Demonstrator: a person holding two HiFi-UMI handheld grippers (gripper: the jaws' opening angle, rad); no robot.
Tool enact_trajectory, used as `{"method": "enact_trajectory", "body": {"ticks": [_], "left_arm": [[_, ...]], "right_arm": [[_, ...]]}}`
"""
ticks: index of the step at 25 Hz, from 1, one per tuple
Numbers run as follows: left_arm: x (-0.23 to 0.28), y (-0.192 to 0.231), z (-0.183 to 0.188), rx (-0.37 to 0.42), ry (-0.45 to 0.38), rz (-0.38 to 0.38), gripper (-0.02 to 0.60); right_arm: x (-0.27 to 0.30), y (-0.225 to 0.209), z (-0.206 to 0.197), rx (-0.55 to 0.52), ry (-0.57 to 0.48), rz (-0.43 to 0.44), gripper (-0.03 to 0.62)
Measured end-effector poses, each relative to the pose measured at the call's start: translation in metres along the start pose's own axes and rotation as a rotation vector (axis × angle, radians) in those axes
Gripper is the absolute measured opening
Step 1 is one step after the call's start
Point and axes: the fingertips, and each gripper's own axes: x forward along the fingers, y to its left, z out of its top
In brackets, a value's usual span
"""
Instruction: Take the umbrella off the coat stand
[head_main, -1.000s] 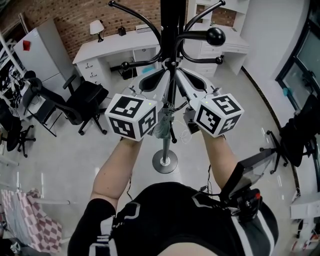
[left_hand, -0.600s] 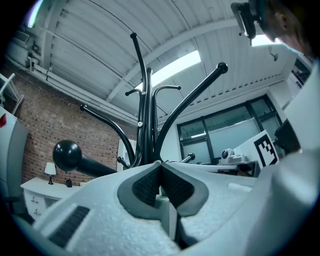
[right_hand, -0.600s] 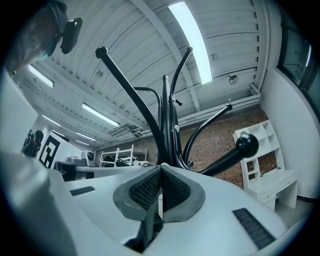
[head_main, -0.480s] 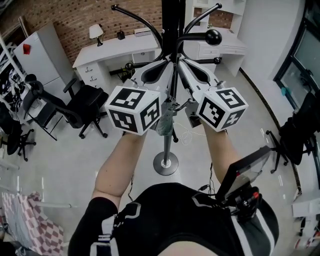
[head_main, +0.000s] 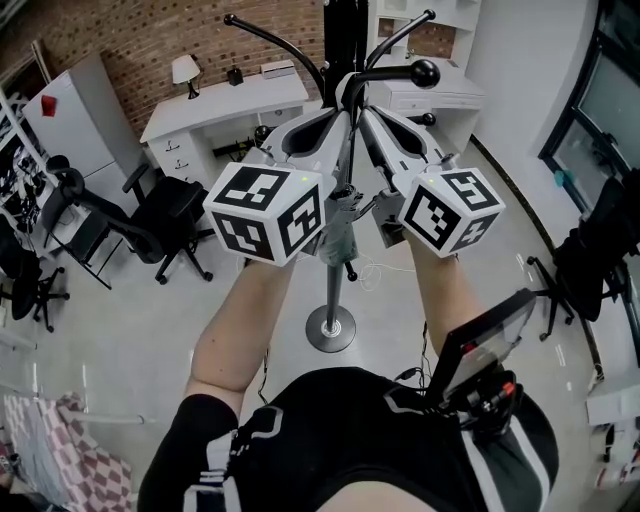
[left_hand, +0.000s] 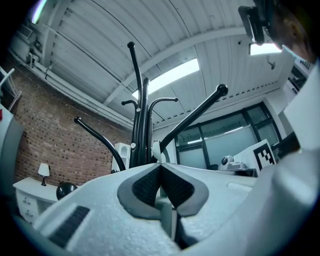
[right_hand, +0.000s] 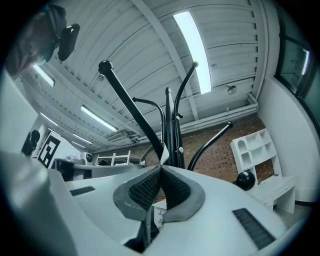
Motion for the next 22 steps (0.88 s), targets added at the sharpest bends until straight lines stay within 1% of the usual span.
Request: {"method": "enact_trajectory", "body": {"ticks": [7,15,19,22], "left_arm": [[-0.006,-0.018,0.02,-0.003,-0.027,-0.065,0.011],[-0.015,-0.035,0.032,-0.043,-0.043,-0.143,0.011],[-0.013,-0.048,0.04,-0.049,-0.058,-0.159,0.011],[-0.01,-0.059,0.048,-0.038,-0.069,-0.163,0.011]], "right_arm": [[-0.008,0.01,0.023,-0.044,-0.019,-0.048,0.011],[-0.026,0.022,0.04,-0.072,-0.042,-0.129,0.011],[-0.038,0.024,0.052,-0.091,-0.055,-0.139,0.011],[-0.045,0.023,0.062,-0.093,-0.071,-0.131,0.011]]}}
